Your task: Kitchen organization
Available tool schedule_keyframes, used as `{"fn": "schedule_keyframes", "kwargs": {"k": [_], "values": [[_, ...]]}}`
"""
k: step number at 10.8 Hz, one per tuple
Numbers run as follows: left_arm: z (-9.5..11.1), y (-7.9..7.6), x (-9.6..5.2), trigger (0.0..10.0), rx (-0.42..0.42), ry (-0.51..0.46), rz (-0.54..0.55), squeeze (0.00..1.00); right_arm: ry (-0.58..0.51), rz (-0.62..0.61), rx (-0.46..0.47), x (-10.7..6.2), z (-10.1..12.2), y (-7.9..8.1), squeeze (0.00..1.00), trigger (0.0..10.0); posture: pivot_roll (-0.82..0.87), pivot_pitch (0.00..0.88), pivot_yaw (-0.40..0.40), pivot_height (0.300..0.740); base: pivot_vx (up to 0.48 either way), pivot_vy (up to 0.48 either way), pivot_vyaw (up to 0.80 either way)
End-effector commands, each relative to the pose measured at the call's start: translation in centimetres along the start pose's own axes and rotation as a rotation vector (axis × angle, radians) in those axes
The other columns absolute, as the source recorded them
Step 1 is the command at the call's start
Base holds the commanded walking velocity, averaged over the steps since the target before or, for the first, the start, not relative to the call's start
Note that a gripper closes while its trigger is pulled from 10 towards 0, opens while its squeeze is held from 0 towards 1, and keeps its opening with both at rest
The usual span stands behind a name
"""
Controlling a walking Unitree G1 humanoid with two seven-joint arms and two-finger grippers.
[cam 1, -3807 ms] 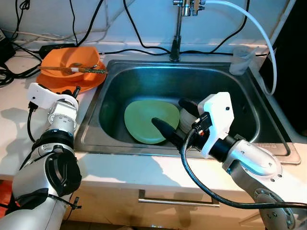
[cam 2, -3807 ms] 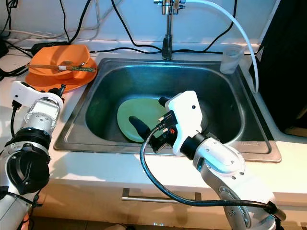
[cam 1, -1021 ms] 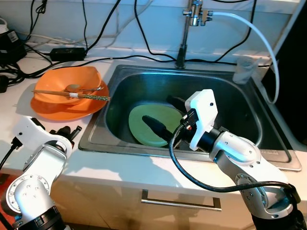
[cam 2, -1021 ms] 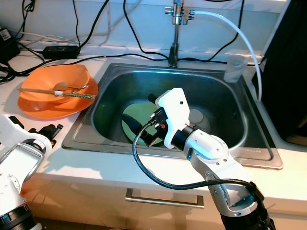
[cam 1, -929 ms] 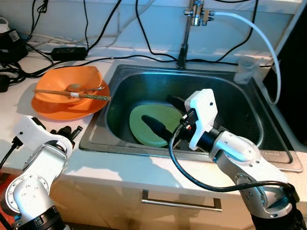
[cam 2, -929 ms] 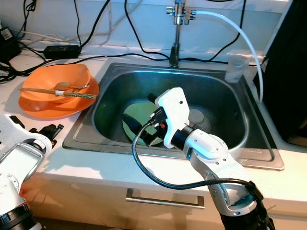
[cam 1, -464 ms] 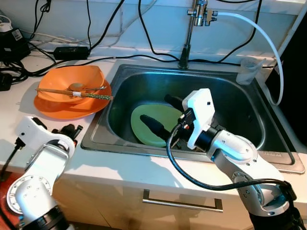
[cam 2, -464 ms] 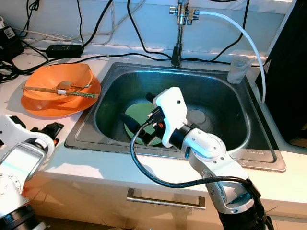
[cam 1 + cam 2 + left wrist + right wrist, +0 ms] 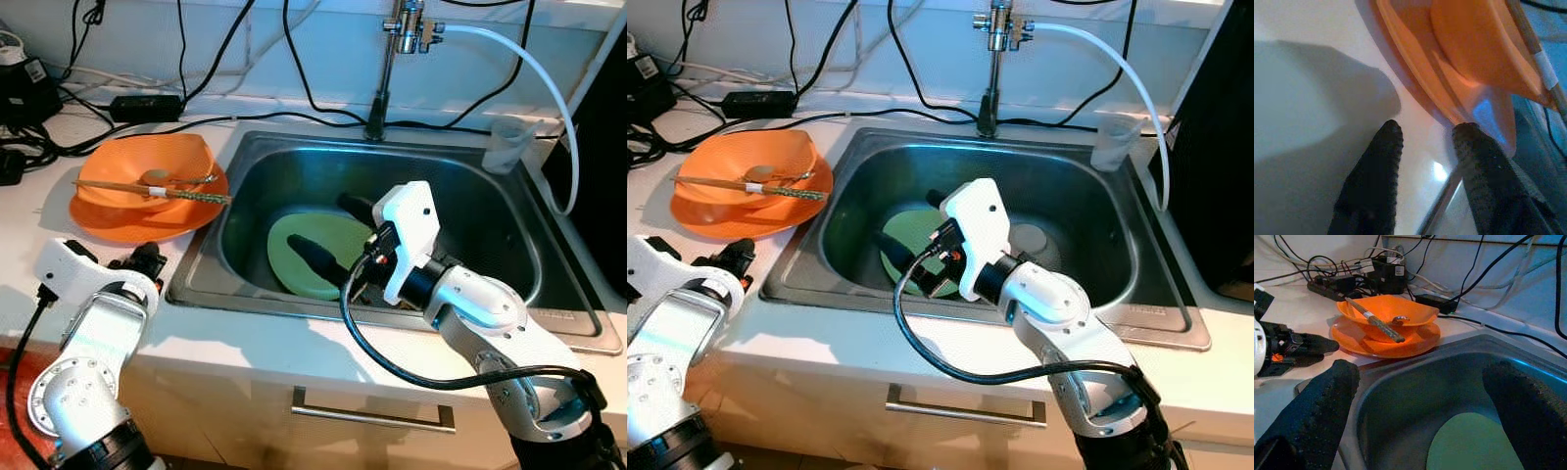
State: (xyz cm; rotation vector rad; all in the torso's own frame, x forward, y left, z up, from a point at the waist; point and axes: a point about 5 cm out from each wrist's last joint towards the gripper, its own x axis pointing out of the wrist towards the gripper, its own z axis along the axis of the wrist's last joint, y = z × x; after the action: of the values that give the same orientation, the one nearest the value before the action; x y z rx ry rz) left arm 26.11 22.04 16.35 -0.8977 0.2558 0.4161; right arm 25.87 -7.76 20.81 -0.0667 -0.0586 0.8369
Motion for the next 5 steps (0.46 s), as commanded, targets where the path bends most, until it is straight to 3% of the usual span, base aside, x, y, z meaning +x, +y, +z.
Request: {"fn": "schedule_keyframes", "kwargs": {"k": [1, 5], "values": [[-0.1, 0.0, 0.3, 10.0, -0.021, 0.003, 0.013, 1.0, -0.014, 0.004, -0.013, 0.1, 0.3, -0.2, 0.18, 10.0, 0.04, 0.0, 0.022, 0.74, 0.0, 0.0, 0.0], [-1.1, 0.9, 1.7, 10.0, -0.067, 0.003, 0.033, 1.0, -0.011, -0.005, -0.024, -0.1, 0.5, -0.4, 0.18, 10.0, 0.01, 0.0, 0.016, 0.74, 0.0, 0.0, 0.0]]}}
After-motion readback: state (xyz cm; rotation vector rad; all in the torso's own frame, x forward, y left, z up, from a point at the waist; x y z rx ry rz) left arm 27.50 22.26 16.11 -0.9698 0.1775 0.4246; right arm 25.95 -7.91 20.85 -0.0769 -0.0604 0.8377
